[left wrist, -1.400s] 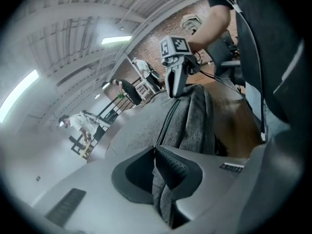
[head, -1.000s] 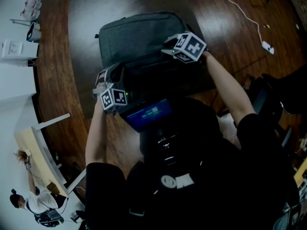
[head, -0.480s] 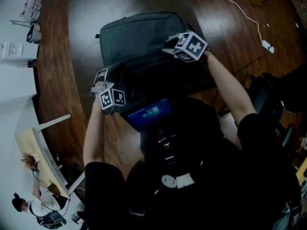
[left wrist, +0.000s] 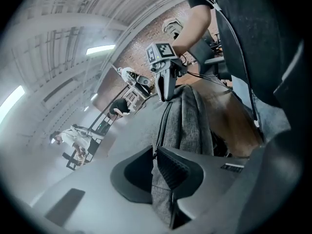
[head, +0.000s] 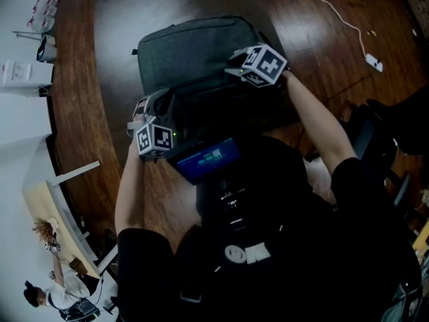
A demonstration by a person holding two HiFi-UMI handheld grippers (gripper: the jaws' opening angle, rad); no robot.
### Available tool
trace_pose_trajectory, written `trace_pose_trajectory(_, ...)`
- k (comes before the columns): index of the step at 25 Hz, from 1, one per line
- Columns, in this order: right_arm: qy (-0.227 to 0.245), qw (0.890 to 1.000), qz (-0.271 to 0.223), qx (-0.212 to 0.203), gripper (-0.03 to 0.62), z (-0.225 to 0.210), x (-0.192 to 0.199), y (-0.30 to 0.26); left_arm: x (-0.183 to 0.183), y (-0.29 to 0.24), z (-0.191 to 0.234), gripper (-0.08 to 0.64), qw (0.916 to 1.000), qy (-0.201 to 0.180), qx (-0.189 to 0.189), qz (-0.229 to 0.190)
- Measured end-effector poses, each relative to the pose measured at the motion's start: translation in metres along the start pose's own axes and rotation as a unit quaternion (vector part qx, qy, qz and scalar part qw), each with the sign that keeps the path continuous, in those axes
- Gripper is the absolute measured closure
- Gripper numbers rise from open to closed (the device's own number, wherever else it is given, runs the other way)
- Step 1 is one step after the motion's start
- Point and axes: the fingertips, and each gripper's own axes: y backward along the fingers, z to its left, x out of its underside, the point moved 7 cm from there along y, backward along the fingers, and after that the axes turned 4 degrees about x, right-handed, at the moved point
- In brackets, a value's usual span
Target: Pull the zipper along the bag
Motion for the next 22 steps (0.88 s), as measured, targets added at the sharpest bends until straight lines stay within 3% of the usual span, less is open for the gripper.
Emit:
trace_pose_trajectory(15,0.011,1.000,-0.005,-0.002,0.477,0.009,-0.007,-0.001,-0.012,0.013,0.004,0.522,0.9999,0.006,0.005,-0.015)
trace_pose_trajectory(18,0.038,0.999,0.008,0.010,0.480,0.013,-0.004,-0.003,-0.013,0.013,0.005,0.522,0.9997,0.018,0.005,-0.018)
trace_pose_trajectory(22,0.107,0.993,0.040,0.042,0.489,0.014,-0.002,-0.006,-0.013,0.009,0.005,0.522,0.9994,0.031,0.000,-0.016)
